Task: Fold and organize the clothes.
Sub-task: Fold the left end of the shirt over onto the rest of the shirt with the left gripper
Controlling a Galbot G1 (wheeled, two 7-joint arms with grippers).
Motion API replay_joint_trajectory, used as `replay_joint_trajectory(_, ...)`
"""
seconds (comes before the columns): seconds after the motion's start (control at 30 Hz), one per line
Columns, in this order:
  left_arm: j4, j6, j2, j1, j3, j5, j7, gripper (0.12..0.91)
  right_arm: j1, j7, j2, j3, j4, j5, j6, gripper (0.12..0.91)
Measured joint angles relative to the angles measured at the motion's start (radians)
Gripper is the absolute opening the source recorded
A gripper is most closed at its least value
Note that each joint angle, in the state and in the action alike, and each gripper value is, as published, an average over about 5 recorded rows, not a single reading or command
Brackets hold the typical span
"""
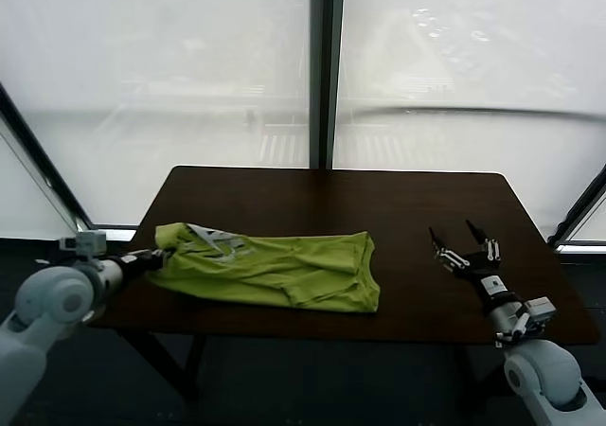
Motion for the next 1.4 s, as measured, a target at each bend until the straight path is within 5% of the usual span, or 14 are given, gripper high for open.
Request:
replay_joint_trajectory(0.2, -0.082, -0.001, -0.034, -0.009, 0.016, -0.003, -0.022, 0.176, -0.026, 0.005, 0.015, 0.023, 0.029, -0.009, -0.006, 0.907)
replay_joint_trajectory(0.47, -0.150, -0.001, -0.183, -0.061, 0.122, -0.046, -0.069, 0.176, -0.102, 0.006, 0.067, 0.073, 0.067, -0.057, -0.009, 0.907)
replay_joint_trajectory(0.9, -0.055, -0.002, -0.441, -0.154, 0.281, 0.017, -0.065, 0.176, -0.208, -0.001, 0.166, 0.141, 0.082, -0.110, 0.002, 0.907)
replay_joint_trajectory(1.4, 0.022, -0.002, -0.590, -0.174, 0.364, 0.081, -0.067, 0.176, -0.207, -0.003, 0.183, 0.143, 0.065, -0.117, 0.002, 0.907)
